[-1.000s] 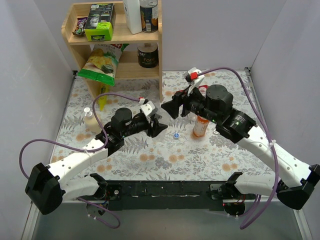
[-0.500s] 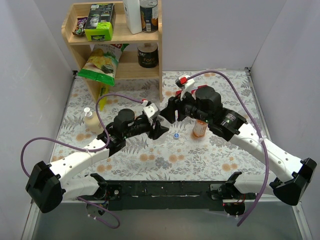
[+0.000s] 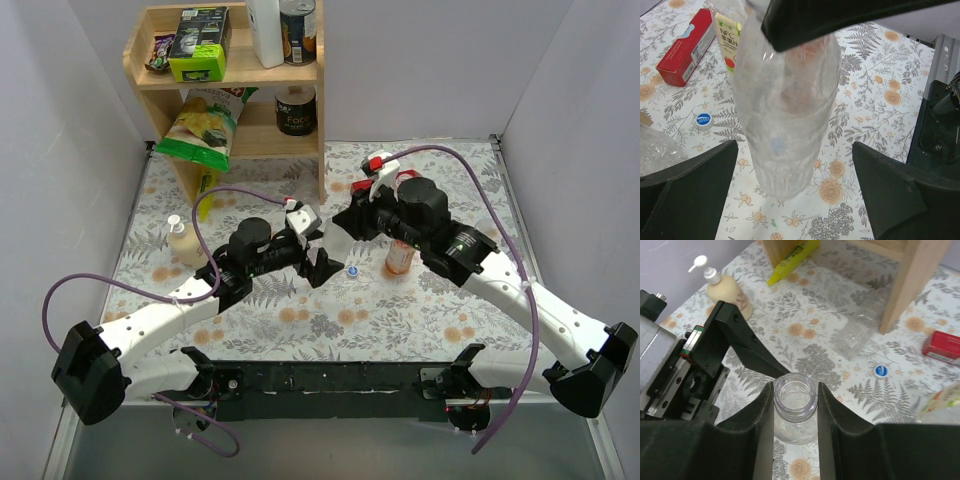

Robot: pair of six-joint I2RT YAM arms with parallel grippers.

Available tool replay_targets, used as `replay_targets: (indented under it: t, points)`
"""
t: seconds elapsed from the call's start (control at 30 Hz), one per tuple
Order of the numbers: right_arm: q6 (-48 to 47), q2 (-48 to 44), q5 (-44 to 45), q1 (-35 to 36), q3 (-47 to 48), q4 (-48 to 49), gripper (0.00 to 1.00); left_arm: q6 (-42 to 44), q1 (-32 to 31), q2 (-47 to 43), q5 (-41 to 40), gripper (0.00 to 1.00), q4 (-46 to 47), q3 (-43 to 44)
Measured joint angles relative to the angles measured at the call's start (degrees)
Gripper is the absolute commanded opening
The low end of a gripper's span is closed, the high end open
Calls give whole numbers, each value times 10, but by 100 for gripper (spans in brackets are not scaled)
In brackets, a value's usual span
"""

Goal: Unscrew the bottle caps

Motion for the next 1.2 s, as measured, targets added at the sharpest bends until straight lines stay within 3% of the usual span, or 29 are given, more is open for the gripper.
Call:
replay_targets:
  t: [0.2, 0.33, 0.43, 0.57, 0.9, 1.2]
  points:
    - [-33, -34, 60, -6, -6, 5, 1, -21, 32, 14, 5, 98, -29, 35]
    - [-50, -39, 85, -4, -28, 34, 1, -56, 141, 7, 5, 98, -30, 43]
    - [-58, -39, 103, 13, -67, 61, 1, -89, 216, 8, -44, 98, -39, 51]
    - [-71, -31, 120, 58, -110, 103, 1, -135, 266, 40, -102, 98, -60, 82]
    - [-95, 39, 119, 108, -158, 231, 1, -167, 274, 71, -140, 98, -82, 84]
    - [-111, 95, 123, 117, -163, 275, 1, -167, 274, 67, -140, 98, -75, 83]
